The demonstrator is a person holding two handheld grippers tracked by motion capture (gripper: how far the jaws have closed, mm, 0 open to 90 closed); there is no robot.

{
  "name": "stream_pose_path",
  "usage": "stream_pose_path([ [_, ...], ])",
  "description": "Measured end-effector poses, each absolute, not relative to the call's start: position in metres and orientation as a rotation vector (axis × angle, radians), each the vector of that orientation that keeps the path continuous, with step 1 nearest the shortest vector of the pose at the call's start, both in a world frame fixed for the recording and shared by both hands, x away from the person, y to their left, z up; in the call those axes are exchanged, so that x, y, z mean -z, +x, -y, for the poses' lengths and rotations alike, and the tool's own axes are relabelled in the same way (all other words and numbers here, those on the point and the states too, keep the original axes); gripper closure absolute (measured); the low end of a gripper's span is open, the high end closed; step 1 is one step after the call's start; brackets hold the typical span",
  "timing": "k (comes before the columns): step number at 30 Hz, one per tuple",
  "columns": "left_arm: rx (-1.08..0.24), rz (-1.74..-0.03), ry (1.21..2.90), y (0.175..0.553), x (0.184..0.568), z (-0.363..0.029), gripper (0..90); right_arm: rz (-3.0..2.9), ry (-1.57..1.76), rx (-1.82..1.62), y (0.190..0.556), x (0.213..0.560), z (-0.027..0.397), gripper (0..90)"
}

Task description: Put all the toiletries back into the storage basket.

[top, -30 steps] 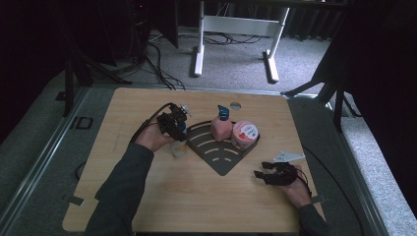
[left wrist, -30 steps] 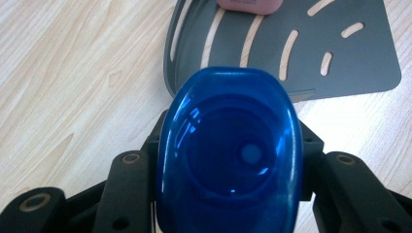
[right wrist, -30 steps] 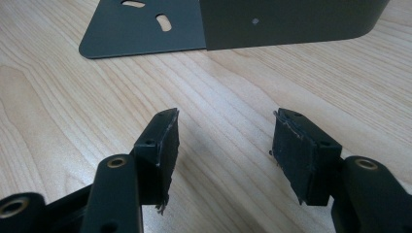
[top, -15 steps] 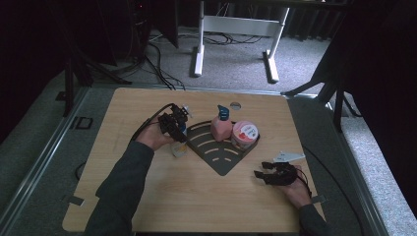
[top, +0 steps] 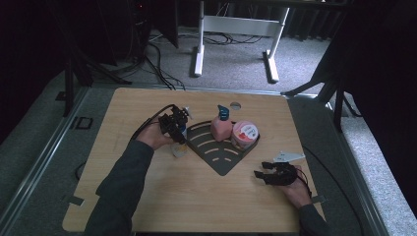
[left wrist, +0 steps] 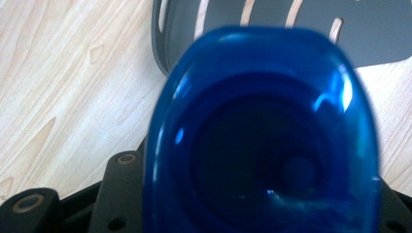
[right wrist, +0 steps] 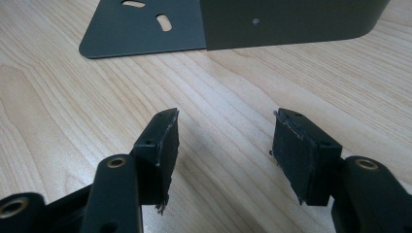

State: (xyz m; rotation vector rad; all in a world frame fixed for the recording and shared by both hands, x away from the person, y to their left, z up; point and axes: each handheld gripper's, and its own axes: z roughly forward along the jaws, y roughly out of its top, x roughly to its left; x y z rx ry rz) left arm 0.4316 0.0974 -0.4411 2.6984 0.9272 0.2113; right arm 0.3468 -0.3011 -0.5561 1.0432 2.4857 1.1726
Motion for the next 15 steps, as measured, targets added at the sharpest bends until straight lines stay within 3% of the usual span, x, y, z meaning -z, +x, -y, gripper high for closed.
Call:
stream_pose_path([
  [15, -0.162, -0.931, 2.740, 0.4348, 0.4483, -0.0977, 50.4, -2.486, 1.043, -1.172, 0.3468, 0.5560, 0.3010, 42.3],
])
